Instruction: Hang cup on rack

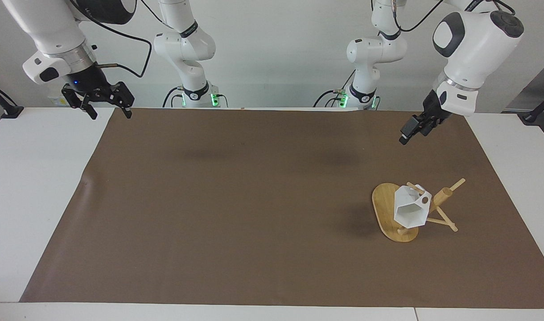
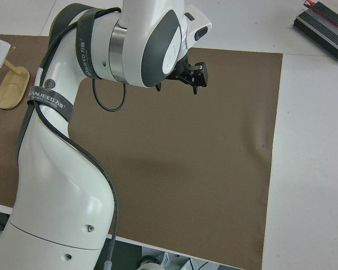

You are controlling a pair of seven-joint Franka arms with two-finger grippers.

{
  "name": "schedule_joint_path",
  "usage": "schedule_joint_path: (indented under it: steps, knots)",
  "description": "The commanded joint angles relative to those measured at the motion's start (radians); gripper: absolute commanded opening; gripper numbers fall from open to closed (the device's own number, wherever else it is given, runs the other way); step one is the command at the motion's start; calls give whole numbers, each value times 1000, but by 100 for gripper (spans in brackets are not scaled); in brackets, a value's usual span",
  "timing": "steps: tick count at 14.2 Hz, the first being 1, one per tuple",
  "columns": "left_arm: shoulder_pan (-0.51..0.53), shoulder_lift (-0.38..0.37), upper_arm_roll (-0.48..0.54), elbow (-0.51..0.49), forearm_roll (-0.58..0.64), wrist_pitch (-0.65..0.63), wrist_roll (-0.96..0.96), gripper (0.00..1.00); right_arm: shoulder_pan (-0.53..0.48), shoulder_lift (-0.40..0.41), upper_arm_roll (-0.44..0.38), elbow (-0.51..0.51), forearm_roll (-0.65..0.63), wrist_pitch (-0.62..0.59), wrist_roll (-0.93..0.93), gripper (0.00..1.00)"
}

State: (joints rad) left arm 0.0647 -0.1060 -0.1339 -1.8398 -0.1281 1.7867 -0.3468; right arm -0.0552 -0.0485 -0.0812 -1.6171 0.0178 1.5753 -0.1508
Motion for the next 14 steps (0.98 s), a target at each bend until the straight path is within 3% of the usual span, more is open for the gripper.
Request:
schedule_joint_path:
  steps: [1,8,10,14]
  knots:
    - [17,19,-6,77,76,-78,142,100,11,-8,-11,-17,-2,23,17,100]
    - [17,89,-3,286,116,-288,301,100,11,-7,-11,-17,-1,22,20,100]
    - [3,89,2,303,114,-308,321,100,11,-7,-11,-17,-1,22,20,100]
    - [-141,66,149,298,114,-313,328,100,11,-7,-11,-17,-1,22,19,100]
